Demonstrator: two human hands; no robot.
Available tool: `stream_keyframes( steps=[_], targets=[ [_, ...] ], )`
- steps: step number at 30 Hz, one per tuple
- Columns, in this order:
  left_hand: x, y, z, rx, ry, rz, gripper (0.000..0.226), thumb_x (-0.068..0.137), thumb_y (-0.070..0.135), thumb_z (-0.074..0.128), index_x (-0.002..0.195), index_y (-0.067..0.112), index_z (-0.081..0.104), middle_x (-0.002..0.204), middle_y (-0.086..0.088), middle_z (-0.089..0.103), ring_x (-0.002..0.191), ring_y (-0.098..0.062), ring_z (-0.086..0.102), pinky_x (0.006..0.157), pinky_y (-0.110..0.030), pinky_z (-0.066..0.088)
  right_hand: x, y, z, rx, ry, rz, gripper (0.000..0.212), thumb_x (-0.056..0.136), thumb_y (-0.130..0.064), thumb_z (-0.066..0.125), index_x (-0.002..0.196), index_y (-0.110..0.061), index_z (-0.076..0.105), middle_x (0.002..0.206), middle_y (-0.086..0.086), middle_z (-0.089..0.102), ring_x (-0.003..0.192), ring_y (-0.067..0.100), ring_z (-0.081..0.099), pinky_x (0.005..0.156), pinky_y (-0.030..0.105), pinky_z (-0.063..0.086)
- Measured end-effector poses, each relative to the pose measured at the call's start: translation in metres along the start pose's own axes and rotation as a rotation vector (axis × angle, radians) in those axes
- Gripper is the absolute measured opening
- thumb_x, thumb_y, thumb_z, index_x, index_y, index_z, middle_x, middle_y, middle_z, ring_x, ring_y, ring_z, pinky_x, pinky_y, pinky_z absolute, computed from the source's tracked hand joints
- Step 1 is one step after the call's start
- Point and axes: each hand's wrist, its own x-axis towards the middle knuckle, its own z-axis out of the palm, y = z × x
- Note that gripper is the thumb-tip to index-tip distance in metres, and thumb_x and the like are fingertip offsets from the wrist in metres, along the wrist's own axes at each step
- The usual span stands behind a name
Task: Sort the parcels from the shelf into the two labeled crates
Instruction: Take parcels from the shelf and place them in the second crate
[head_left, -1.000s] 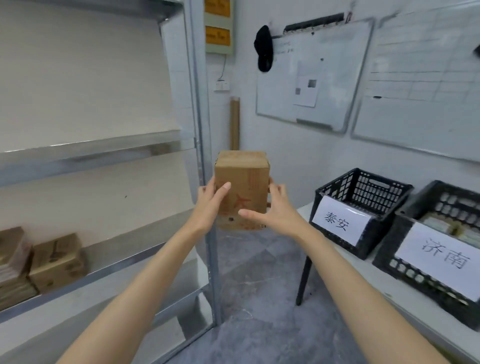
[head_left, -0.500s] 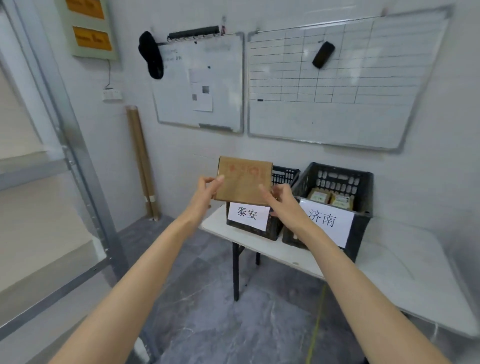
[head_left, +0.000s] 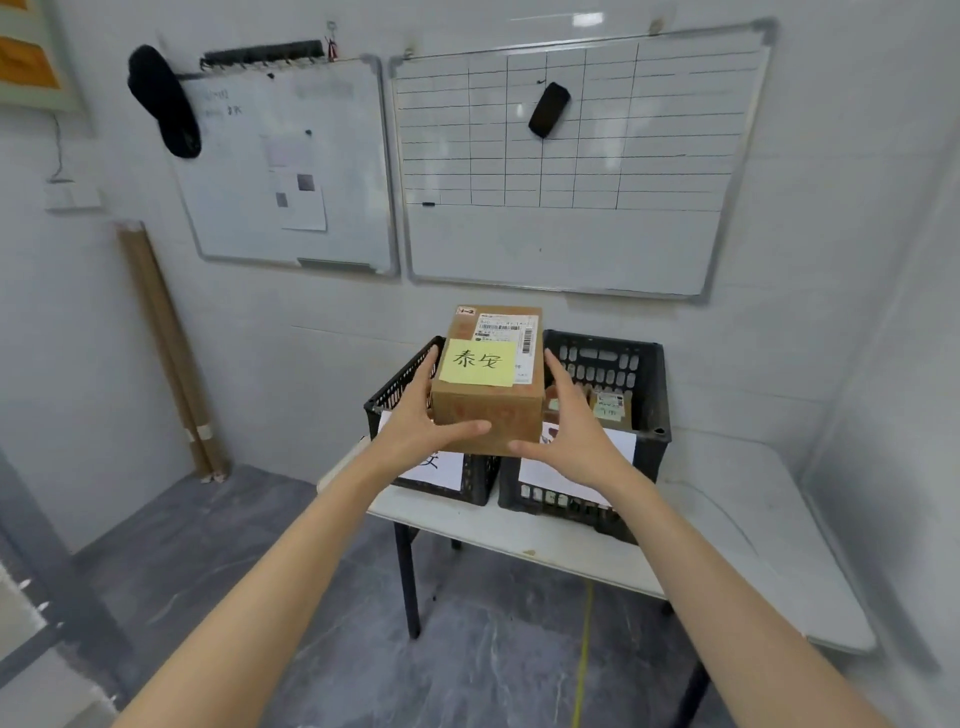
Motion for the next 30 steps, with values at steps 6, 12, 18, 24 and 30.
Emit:
stream_keyframes(
  steps=[6,12,18,24,30],
  targets=[
    [0.063,-0.029,-0.009,0.066,0.041,0.149,0.102,0.073,0.011,0.084,0.151,0.029,0.021,0.141,0.008,0.046,0.127,-0.009,0.047,0.099,-0.029,0.048,0.061,0.019,0.01,-0.004,0.041,-0.005,0.121,0.072,-0.021,0.087,0.155,-0.039,0.0,0.157,-0.002,0.025,0.142,0.014,0.026,0.114,0.043,0.027],
    [0.138,-0.065,-0.043,0.117,0.055,0.165,0.104,0.07,0.014,0.086,0.147,0.037,0.021,0.138,0.003,0.048,0.128,-0.017,0.045,0.103,-0.048,0.045,0.141,0.028,0.032,0.03,0.057,0.0,0.114,0.072,-0.029,0.087,0.153,-0.033,0.008,0.152,-0.008,0.038,0.128,0.002,0.033,0.108,0.03,0.03],
    [0.201,-0.101,-0.073,0.161,0.098,0.177,0.104,0.068,0.017,0.087,0.143,0.043,0.02,0.139,0.007,0.046,0.13,-0.011,0.039,0.103,-0.041,0.046,0.214,0.036,0.064,0.013,0.044,-0.028,0.122,0.067,-0.037,0.088,0.151,-0.038,0.0,0.155,-0.007,0.033,0.14,0.016,0.037,0.114,0.049,0.035],
    [0.245,-0.141,-0.079,0.167,0.086,0.131,0.11,0.065,0.022,0.089,0.149,0.03,0.02,0.139,-0.001,0.042,0.129,-0.009,0.041,0.103,-0.023,0.043,0.266,0.072,0.096,-0.094,0.011,0.034,0.123,0.068,-0.053,0.083,0.155,-0.039,-0.003,0.157,0.0,0.028,0.141,0.019,0.034,0.113,0.042,0.032],
    [0.294,-0.177,-0.081,0.229,0.073,0.066,0.111,0.068,0.022,0.088,0.153,0.026,0.016,0.141,0.001,0.045,0.133,-0.017,0.039,0.108,-0.045,0.04,0.319,0.115,0.114,-0.192,-0.029,0.055,0.119,0.075,-0.054,0.077,0.153,-0.043,-0.013,0.155,0.007,0.027,0.134,0.025,0.043,0.102,0.043,0.042]
  ],
)
